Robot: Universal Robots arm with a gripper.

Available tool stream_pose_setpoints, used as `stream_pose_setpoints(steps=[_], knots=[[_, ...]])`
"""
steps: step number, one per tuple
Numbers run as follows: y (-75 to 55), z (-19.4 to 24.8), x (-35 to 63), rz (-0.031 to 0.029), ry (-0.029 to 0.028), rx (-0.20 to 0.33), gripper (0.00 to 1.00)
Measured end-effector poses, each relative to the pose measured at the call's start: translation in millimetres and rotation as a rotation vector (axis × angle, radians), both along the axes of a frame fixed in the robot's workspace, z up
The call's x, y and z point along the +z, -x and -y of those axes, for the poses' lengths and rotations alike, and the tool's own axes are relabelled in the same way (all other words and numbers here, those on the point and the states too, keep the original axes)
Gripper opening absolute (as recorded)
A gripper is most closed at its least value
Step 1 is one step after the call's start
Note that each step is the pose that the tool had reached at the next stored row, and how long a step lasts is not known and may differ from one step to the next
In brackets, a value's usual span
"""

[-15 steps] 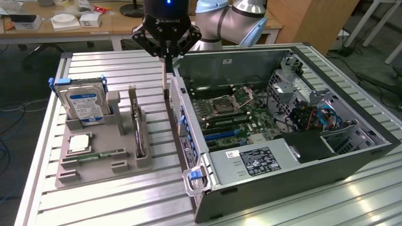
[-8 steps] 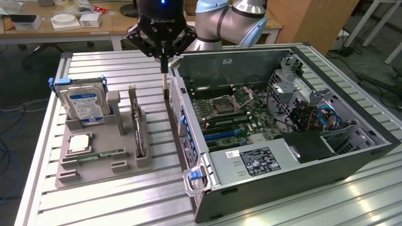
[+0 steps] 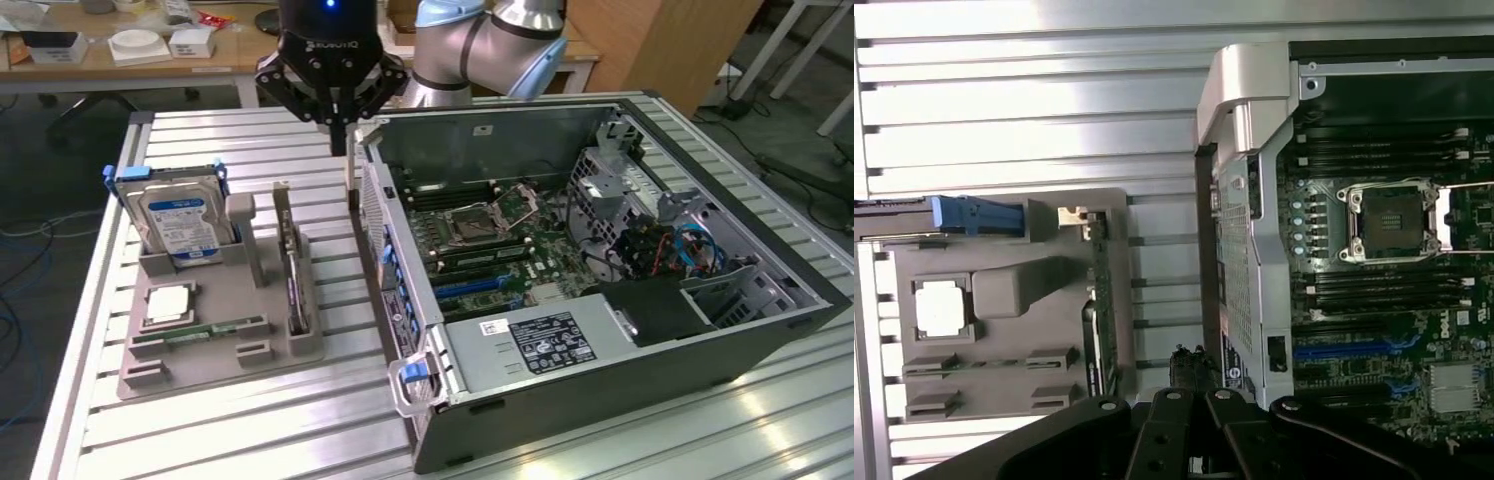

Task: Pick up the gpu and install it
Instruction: 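Reach for the gpu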

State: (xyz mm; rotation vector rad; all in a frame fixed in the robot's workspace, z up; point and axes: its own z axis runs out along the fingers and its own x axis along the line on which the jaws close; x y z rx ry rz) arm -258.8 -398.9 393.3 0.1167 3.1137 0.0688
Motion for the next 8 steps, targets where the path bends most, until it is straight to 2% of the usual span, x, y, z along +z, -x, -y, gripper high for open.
stream_pose_setpoints(steps=[8], knots=[[11.3, 0.0, 0.0, 0.0000, 0.0000, 0.000, 0.10]])
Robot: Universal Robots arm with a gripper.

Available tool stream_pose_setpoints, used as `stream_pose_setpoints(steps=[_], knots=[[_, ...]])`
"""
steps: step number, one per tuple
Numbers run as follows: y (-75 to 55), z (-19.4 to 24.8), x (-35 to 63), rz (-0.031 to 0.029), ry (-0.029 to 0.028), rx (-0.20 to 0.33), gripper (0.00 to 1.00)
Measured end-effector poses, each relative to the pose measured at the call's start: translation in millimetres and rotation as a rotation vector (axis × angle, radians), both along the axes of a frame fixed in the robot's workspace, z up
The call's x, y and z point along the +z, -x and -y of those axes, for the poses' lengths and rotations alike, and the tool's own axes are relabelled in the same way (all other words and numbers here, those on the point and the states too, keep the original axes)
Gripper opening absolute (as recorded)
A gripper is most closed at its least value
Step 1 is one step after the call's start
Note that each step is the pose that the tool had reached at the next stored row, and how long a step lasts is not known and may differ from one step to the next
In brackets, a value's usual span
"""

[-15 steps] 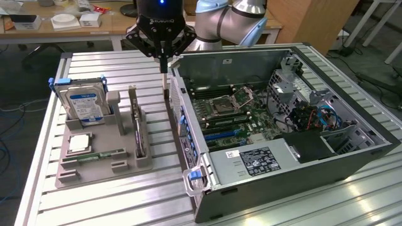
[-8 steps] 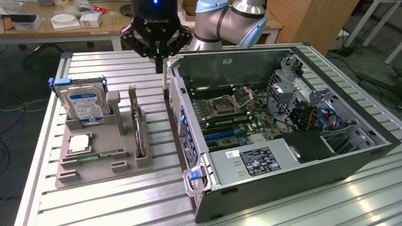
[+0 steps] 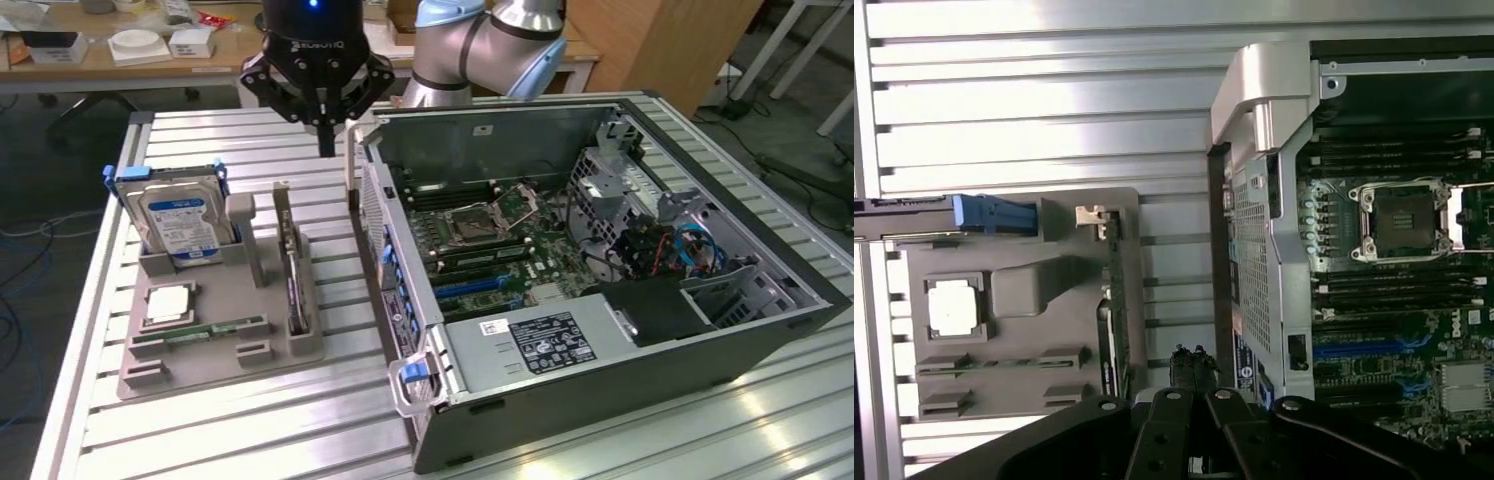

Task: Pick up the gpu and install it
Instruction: 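Reach for the gpu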

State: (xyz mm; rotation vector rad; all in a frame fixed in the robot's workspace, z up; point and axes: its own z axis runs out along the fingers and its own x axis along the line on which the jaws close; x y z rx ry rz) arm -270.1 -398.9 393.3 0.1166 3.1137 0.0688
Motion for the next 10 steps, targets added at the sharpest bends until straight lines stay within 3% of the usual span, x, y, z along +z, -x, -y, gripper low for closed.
stream_pose_setpoints(steps=[10], knots=[[12.4, 0.0, 0.0, 0.0000, 0.0000, 0.000, 0.10]])
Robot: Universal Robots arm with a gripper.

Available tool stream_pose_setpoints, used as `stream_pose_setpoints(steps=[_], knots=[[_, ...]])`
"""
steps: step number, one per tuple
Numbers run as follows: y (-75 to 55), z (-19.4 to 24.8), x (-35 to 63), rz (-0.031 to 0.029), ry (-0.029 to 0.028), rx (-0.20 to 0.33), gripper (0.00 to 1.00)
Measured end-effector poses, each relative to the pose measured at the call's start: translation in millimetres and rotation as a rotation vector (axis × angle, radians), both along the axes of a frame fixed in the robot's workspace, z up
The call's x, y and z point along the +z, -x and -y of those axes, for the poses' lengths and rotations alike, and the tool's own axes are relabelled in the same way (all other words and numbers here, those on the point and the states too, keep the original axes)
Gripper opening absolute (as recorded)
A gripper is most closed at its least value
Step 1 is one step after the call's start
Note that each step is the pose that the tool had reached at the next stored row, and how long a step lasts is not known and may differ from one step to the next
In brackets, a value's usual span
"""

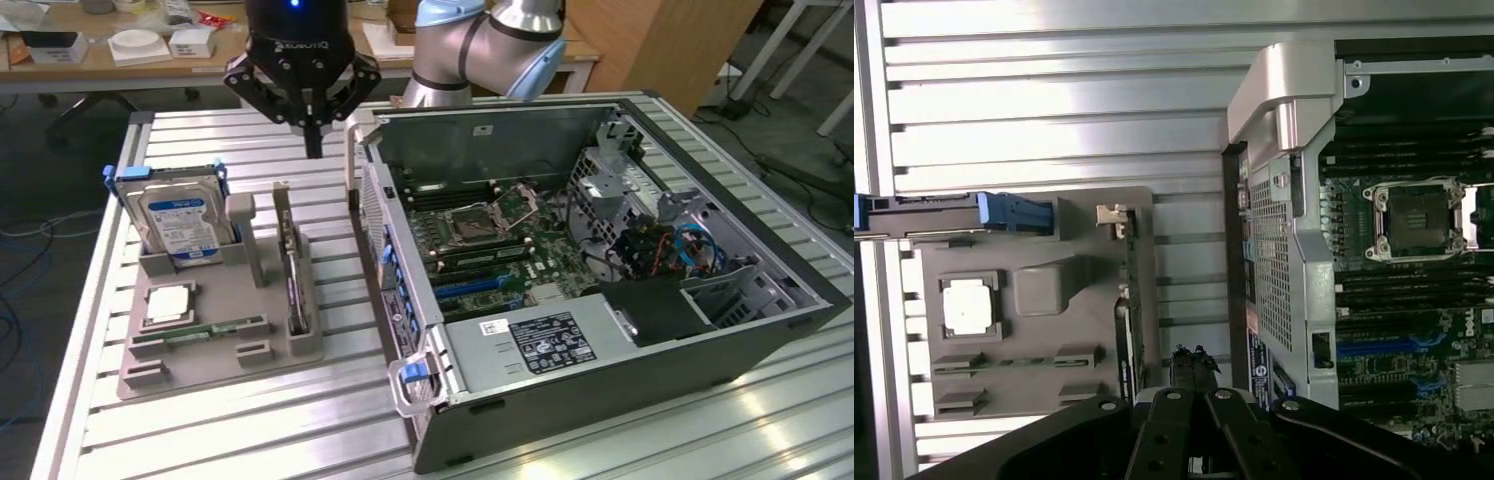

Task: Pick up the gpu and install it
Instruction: 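Reach for the gpu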

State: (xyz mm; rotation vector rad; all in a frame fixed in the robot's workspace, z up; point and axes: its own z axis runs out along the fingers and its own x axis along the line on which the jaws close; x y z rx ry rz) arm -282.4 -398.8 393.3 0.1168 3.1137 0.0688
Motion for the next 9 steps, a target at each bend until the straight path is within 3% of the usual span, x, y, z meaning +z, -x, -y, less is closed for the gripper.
stream_pose_setpoints(steps=[9], knots=[[13.3, 0.0, 0.0, 0.0000, 0.0000, 0.000, 0.10]])
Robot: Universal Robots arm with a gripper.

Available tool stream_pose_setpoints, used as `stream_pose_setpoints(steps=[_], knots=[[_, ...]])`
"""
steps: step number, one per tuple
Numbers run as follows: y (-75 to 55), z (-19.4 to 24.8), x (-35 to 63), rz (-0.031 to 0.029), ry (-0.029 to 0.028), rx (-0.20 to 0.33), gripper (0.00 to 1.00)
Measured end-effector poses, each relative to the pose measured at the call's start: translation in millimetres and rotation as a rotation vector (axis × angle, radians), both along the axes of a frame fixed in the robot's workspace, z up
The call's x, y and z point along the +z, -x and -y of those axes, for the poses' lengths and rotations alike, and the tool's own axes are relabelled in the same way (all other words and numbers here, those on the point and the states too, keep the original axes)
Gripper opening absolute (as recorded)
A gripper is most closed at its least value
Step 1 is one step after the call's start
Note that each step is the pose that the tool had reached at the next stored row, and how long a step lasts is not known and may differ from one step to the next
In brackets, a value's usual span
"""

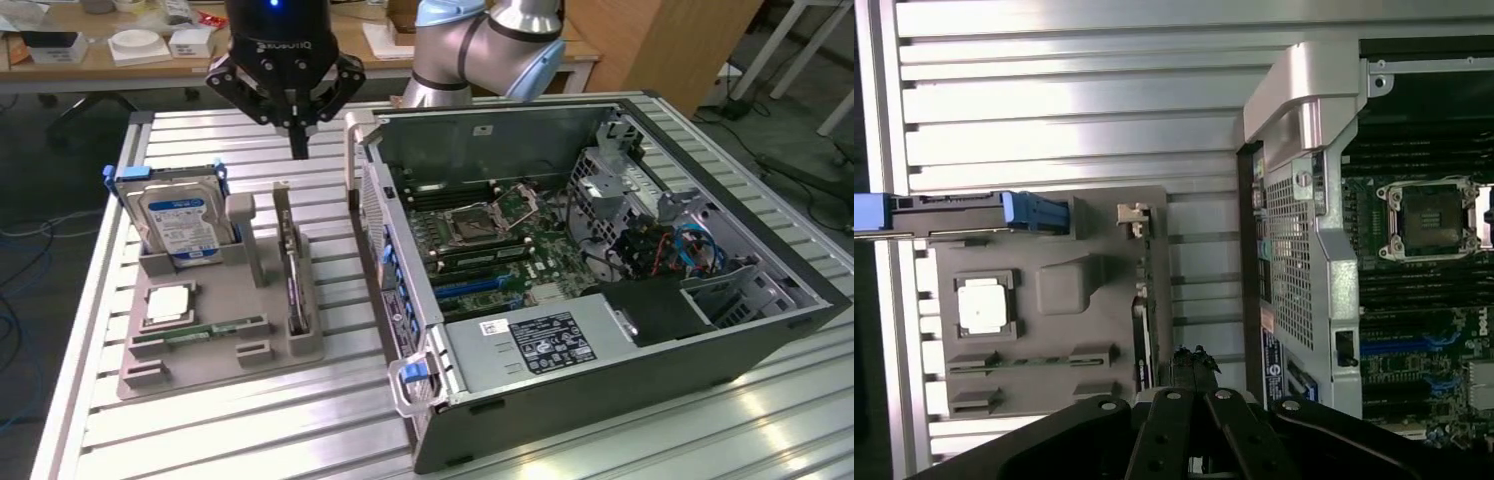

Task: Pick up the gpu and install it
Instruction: 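Reach for the gpu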

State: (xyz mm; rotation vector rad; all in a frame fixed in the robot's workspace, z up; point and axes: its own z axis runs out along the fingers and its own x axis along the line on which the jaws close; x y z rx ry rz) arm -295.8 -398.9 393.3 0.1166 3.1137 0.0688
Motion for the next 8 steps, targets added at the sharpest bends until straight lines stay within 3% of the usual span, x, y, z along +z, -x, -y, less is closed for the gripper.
stream_pose_setpoints(steps=[8], knots=[[12.7, 0.0, 0.0, 0.0000, 0.0000, 0.000, 0.10]])
